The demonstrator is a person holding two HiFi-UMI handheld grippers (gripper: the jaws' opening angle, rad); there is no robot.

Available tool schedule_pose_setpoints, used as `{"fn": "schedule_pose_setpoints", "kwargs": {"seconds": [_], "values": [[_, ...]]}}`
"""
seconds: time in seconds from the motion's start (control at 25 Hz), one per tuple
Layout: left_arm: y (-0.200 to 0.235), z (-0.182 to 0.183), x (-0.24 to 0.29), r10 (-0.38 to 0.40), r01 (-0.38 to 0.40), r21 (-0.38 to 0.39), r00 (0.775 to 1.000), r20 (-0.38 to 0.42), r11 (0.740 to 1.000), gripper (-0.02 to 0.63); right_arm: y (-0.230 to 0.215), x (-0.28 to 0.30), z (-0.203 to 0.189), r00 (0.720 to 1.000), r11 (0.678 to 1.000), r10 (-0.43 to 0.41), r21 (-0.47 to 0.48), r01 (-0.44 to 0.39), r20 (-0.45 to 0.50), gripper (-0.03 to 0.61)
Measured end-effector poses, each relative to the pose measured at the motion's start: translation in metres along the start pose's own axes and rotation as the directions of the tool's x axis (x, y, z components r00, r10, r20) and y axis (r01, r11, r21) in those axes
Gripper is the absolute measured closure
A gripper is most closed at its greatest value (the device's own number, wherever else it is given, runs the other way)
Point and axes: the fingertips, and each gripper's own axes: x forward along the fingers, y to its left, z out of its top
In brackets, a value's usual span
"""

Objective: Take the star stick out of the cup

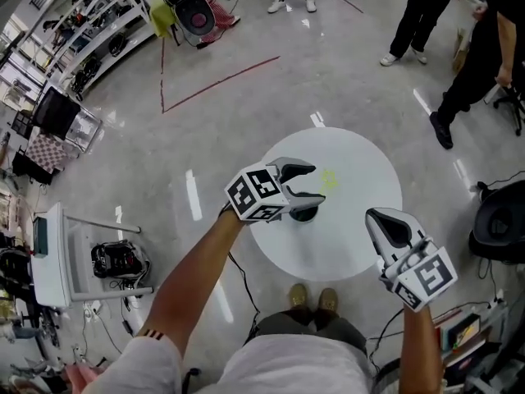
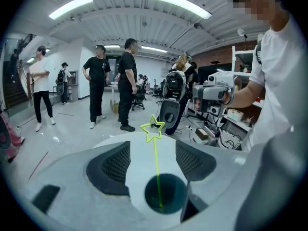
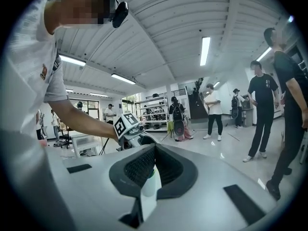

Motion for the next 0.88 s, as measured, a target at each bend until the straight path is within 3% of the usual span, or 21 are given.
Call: {"fn": "schedule_pose_setpoints", "kwargs": {"seconds": [0.4,0.52,0.68,0.88], "values": [[0.001,-0.014,0.025,-0.144,0.143,-0.022,0.989,-0.028,0.989,0.331,-0.008,0.003,-0.020,0.998,0.998,-0.042,0.036,0.043,-0.044,0.568],[-0.001,-0.015,0.028,-0.181,0.180,-0.028,0.983,-0.026,0.983,0.391,-0.008,0.005,-0.024,0.997,0.998,-0.048,0.039,0.050,-0.054,0.568],[-0.003,-0.017,0.029,-0.197,0.197,-0.030,0.980,-0.024,0.980,0.519,-0.009,0.003,-0.026,0.997,0.998,-0.056,0.038,0.058,-0.056,0.568],[-0.006,-0.018,0.028,-0.195,0.194,-0.026,0.981,-0.019,0.981,0.578,-0.009,-0.001,-0.027,0.996,0.997,-0.063,0.040,0.065,-0.057,0.568]]}}
